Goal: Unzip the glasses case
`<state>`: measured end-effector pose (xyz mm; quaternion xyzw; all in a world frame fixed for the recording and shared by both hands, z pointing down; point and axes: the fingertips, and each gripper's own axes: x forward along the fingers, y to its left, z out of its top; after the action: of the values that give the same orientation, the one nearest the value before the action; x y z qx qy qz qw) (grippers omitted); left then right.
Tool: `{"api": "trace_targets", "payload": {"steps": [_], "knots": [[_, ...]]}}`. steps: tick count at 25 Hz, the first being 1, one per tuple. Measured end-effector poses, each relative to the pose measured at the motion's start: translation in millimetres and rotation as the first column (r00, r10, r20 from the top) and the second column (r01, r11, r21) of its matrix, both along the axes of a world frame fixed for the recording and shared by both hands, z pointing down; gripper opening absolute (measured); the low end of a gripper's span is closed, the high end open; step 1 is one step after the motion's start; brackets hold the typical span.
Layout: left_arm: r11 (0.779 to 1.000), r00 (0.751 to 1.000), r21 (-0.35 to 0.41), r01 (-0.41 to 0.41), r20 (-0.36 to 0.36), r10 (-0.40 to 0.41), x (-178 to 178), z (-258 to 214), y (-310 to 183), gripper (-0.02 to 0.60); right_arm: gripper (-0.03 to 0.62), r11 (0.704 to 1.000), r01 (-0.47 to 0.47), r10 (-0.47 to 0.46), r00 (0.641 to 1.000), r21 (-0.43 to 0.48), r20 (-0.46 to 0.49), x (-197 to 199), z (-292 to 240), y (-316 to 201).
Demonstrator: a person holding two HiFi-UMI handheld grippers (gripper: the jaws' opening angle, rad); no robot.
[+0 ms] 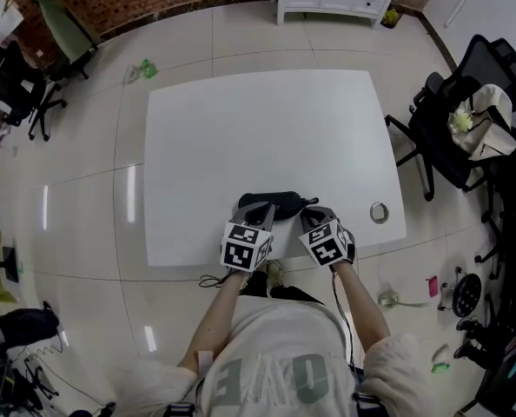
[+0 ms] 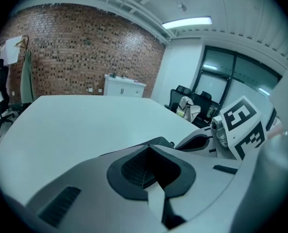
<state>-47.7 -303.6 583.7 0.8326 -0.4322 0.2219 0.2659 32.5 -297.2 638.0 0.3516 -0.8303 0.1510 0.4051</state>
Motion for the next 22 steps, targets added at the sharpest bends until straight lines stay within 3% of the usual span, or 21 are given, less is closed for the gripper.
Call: {"api": "trace_targets", "payload": {"steps": [5, 11, 16, 22], "knots": [[1.000, 1.000, 0.007, -0.005, 0.025, 0.005, -3.8, -3.3, -0.2, 0.003, 0.000, 0.996, 0.081, -0.080, 0.996, -0.033, 0.031, -12.0, -2.8, 20.1], [1.000, 1.000, -0.017, -0.020, 0.014, 0.021, 1.5, -12.2, 9.1, 0.003, 0.000, 0.967, 0.249, -0.242, 0.965, -0.059, 0.105, -65.5, -8.7, 85.6], [0.998, 0.993, -0.012, -0.054, 0.102, 0.055, -2.7, 5.3, 24.0, 0.003, 0.000, 0.970, 0.233, -0.225, 0.969, -0.074, 0.097, -69.9, -4.5, 94.4], [0.998, 0.995, -0.019, -0.060, 0.076, 0.061, 3.1, 4.1, 21.9, 0.003, 0.000, 0.978, 0.201, -0.199, 0.979, -0.053, 0.031, -43.7, -4.9, 78.1]]}}
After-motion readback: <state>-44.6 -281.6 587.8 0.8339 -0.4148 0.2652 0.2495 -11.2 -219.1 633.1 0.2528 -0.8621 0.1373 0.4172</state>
